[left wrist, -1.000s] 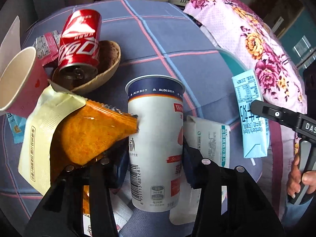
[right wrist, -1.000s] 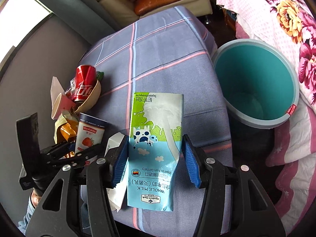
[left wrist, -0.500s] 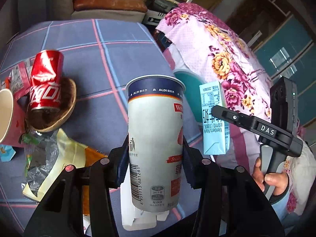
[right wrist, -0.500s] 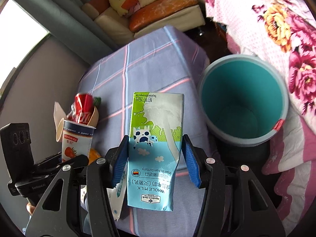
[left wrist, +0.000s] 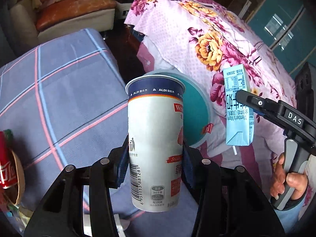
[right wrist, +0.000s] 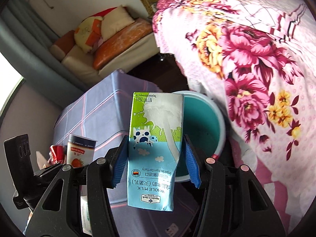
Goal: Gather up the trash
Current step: 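Carry both items to the teal wastebasket and open both grippers to drop them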
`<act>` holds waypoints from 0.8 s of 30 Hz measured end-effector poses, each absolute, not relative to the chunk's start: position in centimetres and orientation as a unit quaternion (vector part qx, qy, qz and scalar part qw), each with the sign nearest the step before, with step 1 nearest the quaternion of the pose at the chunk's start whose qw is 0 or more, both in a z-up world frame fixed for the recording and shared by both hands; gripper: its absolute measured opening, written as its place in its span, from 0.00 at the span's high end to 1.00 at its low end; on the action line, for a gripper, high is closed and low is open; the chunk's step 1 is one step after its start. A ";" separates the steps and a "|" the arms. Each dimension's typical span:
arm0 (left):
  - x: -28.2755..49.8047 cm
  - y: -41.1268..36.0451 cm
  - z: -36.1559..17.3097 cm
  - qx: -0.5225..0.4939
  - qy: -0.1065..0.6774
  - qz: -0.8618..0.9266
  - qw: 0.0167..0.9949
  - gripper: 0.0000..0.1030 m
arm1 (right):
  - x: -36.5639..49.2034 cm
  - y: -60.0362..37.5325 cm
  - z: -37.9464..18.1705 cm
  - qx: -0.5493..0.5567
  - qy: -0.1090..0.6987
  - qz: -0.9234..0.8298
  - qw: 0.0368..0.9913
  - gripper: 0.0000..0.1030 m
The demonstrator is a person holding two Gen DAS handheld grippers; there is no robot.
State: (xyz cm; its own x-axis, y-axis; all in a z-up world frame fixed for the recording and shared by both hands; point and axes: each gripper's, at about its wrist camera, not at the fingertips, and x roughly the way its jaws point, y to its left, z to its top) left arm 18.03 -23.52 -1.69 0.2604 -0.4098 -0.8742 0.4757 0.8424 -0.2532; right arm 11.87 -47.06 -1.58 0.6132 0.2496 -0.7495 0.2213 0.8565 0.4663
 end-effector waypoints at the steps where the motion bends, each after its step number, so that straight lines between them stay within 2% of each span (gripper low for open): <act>1: 18.5 -24.4 -2.2 0.038 0.544 -0.280 0.790 0.53 | 12.0 -47.5 -1.9 0.272 0.440 0.005 0.856 0.51; 12: 21.8 -29.0 -6.1 0.072 0.574 -0.284 0.765 0.52 | 14.0 -50.6 -5.1 0.297 0.454 -0.018 0.840 0.51; 17: 22.0 -29.3 -7.1 0.082 0.574 -0.277 0.766 0.35 | 14.5 -50.9 -5.8 0.294 0.461 -0.019 0.837 0.51; 24: 22.0 -28.7 -6.7 0.073 0.570 -0.270 0.772 0.26 | 15.3 -50.6 -6.3 0.291 0.466 -0.016 0.835 0.51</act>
State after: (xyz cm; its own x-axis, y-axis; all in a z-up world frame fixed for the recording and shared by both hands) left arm 22.02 -28.74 -6.71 0.2038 -0.3350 -0.9199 0.5005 0.8432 -0.1962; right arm 15.35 -50.57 -6.30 0.5649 0.2449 -0.7880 0.2984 0.8297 0.4718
